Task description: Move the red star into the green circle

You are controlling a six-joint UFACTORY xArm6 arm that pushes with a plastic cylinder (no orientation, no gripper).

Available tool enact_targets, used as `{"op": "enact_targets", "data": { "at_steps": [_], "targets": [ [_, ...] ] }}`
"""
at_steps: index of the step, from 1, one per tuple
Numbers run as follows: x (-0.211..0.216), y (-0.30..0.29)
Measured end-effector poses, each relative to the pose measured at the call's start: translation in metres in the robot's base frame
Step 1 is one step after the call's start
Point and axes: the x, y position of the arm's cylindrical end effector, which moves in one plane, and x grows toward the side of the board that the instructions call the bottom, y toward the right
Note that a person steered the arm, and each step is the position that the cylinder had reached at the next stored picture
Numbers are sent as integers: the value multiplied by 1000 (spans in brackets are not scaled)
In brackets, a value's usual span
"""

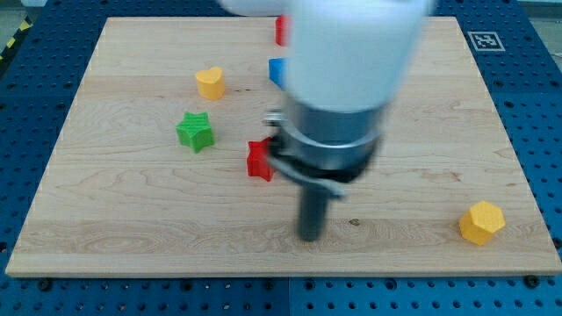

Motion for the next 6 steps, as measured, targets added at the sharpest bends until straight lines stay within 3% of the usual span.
{"op": "enact_targets", "data": {
  "at_steps": [1,2,4,6],
  "targets": [
    [-36,-46],
    [-62,-38],
    [-67,-54],
    [-105,-74]
  ]
}}
